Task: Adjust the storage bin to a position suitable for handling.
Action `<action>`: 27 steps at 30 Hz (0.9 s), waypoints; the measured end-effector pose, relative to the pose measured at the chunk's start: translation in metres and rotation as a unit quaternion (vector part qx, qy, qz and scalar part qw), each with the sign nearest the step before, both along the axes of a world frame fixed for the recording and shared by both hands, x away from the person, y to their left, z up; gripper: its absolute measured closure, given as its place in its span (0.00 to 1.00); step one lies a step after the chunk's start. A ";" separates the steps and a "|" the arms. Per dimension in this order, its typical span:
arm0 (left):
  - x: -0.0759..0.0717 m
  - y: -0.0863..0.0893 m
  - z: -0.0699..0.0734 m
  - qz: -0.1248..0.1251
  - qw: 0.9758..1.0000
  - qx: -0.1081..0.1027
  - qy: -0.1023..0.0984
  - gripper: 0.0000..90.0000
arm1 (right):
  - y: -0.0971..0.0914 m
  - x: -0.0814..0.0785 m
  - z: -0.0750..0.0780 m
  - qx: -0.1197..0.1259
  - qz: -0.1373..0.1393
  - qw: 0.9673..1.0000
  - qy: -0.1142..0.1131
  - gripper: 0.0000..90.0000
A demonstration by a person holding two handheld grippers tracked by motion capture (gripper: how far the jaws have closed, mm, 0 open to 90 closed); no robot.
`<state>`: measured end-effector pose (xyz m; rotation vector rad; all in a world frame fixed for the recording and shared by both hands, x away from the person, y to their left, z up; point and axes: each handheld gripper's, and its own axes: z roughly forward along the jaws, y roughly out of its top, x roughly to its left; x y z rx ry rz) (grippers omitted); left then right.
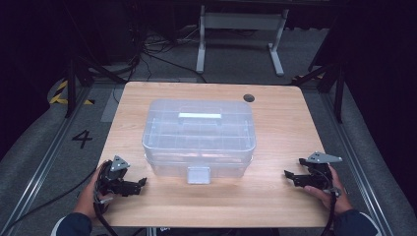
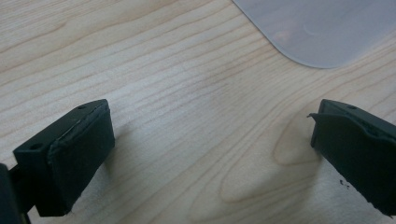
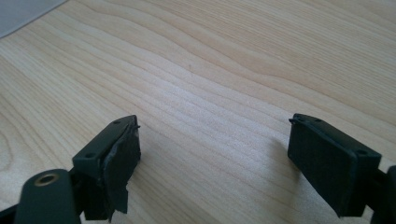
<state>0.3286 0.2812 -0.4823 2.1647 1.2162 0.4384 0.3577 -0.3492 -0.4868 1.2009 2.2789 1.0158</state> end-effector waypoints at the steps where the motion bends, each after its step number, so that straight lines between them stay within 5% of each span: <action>1: 0.000 0.000 0.000 0.000 1.000 0.000 0.000 0.00 | 0.000 0.000 0.000 0.000 0.001 1.000 0.000 0.19; 11: 0.000 0.004 0.000 -0.015 1.000 0.001 -0.004 0.00 | -0.001 0.000 0.000 -0.003 -0.007 1.000 0.003 0.19; 16: -0.001 0.011 -0.001 -0.054 0.998 0.000 -0.006 0.00 | -0.006 0.000 0.001 -0.003 -0.010 1.000 0.005 0.19; 27: -0.001 0.011 -0.001 -0.055 0.998 0.000 -0.004 0.00 | -0.005 -0.005 0.006 -0.011 -0.015 1.000 0.002 0.26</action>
